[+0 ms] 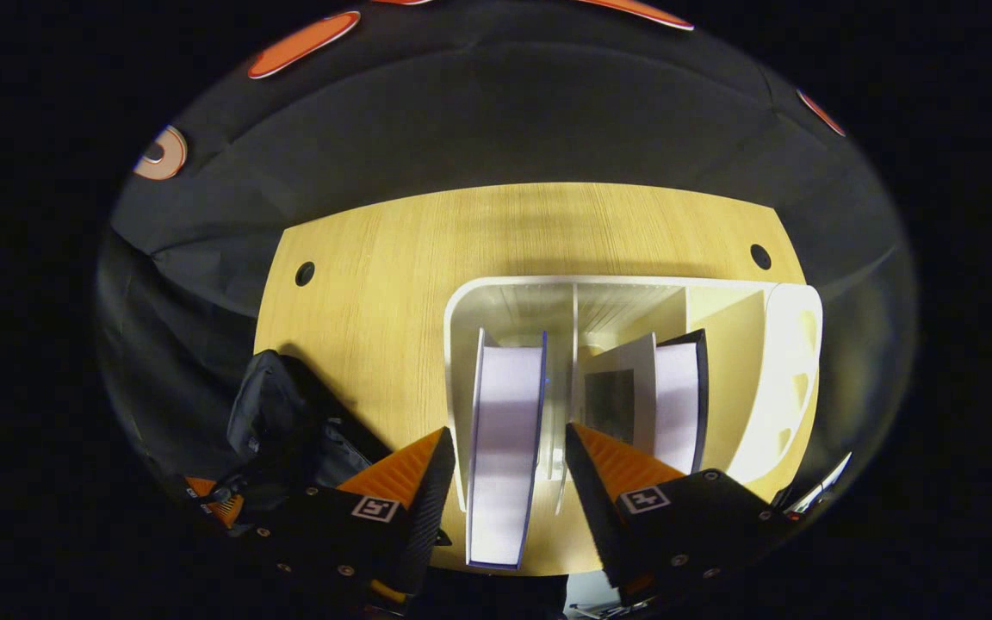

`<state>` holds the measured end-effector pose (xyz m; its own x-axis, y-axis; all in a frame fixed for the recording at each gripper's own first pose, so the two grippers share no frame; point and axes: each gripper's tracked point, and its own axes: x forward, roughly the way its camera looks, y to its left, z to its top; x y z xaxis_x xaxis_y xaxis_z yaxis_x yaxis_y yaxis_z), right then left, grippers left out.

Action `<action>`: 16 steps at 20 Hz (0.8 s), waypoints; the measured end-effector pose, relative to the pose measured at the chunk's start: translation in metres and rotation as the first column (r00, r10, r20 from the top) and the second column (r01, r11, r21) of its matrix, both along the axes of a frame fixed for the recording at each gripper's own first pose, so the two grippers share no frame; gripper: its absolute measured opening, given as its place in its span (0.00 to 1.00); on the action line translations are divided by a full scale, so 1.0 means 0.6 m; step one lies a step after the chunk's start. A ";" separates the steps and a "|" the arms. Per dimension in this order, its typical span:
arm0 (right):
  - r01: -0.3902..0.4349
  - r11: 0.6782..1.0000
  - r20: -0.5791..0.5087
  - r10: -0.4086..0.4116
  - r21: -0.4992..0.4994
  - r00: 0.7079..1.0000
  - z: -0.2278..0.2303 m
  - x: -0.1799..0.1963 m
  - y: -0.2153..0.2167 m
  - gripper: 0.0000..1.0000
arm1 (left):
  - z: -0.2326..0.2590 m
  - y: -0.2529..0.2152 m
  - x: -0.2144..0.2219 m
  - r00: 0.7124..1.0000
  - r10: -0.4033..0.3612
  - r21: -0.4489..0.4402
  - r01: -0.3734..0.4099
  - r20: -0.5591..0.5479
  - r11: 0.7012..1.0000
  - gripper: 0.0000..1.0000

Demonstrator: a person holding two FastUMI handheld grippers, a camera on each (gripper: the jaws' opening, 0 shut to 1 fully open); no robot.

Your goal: Open the schoolbag, grab two books from the bookshelf and put them into the schoolbag.

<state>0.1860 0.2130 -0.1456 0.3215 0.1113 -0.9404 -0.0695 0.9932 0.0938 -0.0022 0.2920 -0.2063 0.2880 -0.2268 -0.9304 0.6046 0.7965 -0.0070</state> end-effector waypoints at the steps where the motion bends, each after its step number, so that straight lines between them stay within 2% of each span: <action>1: 0.006 1.000 -0.011 -0.006 -0.009 1.000 -0.005 -0.002 -0.002 0.63 | -0.001 0.001 0.001 1.000 0.005 -0.003 -0.005 -0.003 1.000 0.05; 2: 0.009 1.000 -0.024 -0.009 -0.018 1.000 -0.012 -0.005 -0.001 0.66 | -0.003 0.000 0.000 1.000 0.009 -0.004 -0.009 -0.007 1.000 0.05; 4: 0.019 0.999 -0.039 -0.020 -0.033 0.999 -0.019 -0.003 0.003 0.44 | -0.007 -0.001 -0.001 1.000 0.012 -0.009 -0.012 -0.012 1.000 0.05; 5: 0.029 0.998 -0.040 -0.031 -0.049 0.999 -0.014 -0.002 -0.001 0.47 | -0.009 0.003 0.000 1.000 0.014 -0.010 -0.014 -0.014 1.000 0.05; 6: 0.034 0.998 -0.044 -0.036 -0.052 0.998 -0.015 0.001 -0.005 0.40 | -0.007 0.001 0.000 1.000 0.016 -0.009 -0.016 -0.014 1.000 0.05; 11: 0.026 0.997 -0.047 -0.029 -0.068 0.998 -0.001 -0.028 -0.011 0.34 | -0.009 0.002 -0.001 1.000 0.019 -0.013 -0.019 -0.018 1.000 0.05; 12: 0.018 0.997 -0.035 -0.021 -0.074 0.999 0.007 -0.034 -0.015 0.24 | -0.008 0.002 -0.001 1.000 0.021 -0.011 -0.021 -0.018 1.000 0.05; 13: 0.011 0.997 -0.024 -0.013 -0.077 1.000 0.018 -0.044 -0.018 0.32 | -0.009 0.001 0.000 1.000 0.021 -0.013 -0.022 -0.017 1.000 0.05; 16: -0.014 0.997 0.008 0.015 -0.079 1.000 0.049 -0.081 -0.025 0.31 | -0.011 0.001 0.000 1.000 0.015 -0.018 -0.016 -0.021 1.000 0.05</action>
<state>0.1372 0.1983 -0.1164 0.3282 0.0419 -0.9437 -0.0847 0.9963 0.0148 -0.0025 0.2923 -0.2129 0.2726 -0.2389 -0.9320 0.5917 0.8054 -0.0334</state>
